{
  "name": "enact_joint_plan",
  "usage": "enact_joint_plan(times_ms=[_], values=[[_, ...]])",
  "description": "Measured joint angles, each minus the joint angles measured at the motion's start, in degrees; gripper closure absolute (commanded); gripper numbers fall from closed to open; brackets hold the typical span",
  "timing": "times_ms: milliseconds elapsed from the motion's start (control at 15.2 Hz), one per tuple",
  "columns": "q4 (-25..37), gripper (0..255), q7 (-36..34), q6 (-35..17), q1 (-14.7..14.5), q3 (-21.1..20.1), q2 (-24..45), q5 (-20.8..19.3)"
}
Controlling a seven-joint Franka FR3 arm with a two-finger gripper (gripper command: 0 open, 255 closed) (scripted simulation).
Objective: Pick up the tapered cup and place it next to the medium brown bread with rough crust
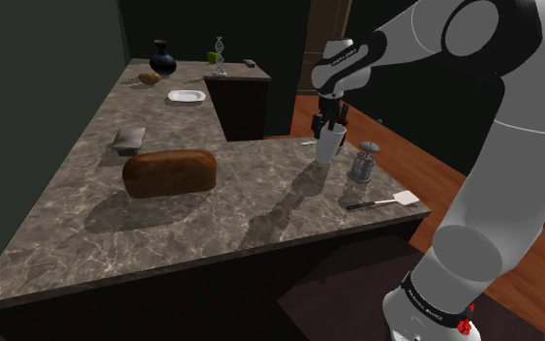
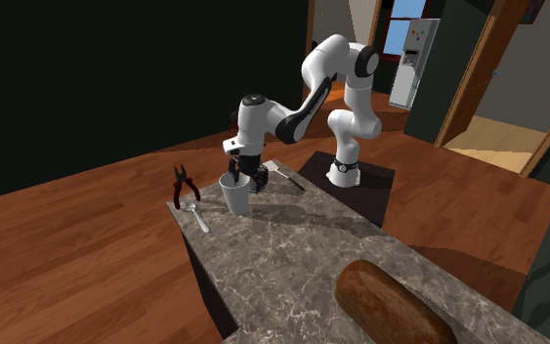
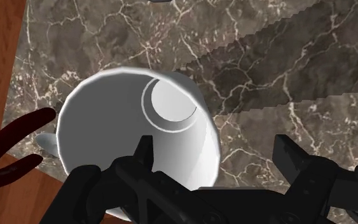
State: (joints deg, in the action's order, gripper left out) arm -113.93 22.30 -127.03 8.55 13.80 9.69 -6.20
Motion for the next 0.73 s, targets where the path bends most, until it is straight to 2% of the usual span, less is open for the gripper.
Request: enact_joint_plan(times_ms=[528,594,726], values=[[-0.85,0,0.11,-1.81,0.17,0.04,0.94,0.16],[-0.85,255,0.11,-1.82,0.17,0.04,0.94,0.16],[-0.86,255,0.11,-1.82,0.17,0.04,0.94,0.16]])
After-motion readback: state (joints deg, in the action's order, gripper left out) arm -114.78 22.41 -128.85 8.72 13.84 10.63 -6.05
